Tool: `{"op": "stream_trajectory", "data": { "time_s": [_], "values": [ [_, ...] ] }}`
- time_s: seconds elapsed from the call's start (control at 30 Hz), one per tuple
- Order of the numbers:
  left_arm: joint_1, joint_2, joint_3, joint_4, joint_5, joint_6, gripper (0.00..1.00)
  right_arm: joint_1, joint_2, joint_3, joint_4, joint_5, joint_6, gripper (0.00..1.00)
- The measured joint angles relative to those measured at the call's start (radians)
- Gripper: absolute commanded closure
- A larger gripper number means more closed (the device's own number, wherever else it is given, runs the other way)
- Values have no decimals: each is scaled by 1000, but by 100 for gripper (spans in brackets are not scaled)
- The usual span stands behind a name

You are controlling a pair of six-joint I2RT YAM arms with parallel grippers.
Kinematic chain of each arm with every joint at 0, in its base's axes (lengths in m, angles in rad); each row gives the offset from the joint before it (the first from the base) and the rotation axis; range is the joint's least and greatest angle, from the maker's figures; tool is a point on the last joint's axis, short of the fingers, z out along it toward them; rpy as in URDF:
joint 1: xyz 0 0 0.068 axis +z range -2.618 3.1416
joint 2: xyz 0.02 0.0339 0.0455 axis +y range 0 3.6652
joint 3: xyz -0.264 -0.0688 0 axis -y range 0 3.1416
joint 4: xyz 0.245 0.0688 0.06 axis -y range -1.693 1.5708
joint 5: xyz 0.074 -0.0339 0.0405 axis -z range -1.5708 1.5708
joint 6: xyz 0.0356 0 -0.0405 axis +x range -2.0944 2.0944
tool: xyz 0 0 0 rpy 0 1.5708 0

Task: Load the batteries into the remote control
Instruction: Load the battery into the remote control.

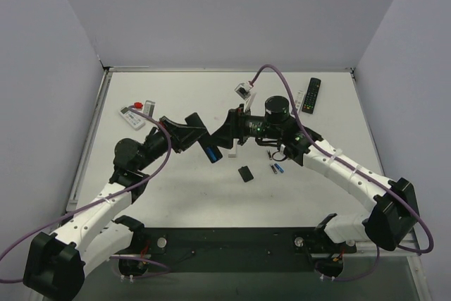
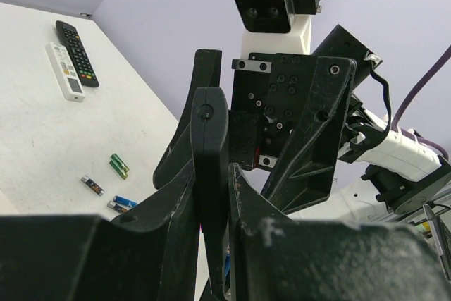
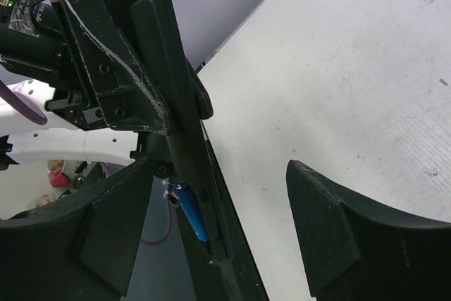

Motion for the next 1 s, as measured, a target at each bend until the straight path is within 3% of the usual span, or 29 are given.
{"op": "stream_trajectory", "data": {
  "time_s": [0.63,1.0],
  "values": [
    [-5,15,14,15,-1,-18,100,-1,13,-46,54,-67,63,37],
    [-7,30,15,21,0,-22,100,-1,17,-92,118,-86,85,50]
  ]
}}
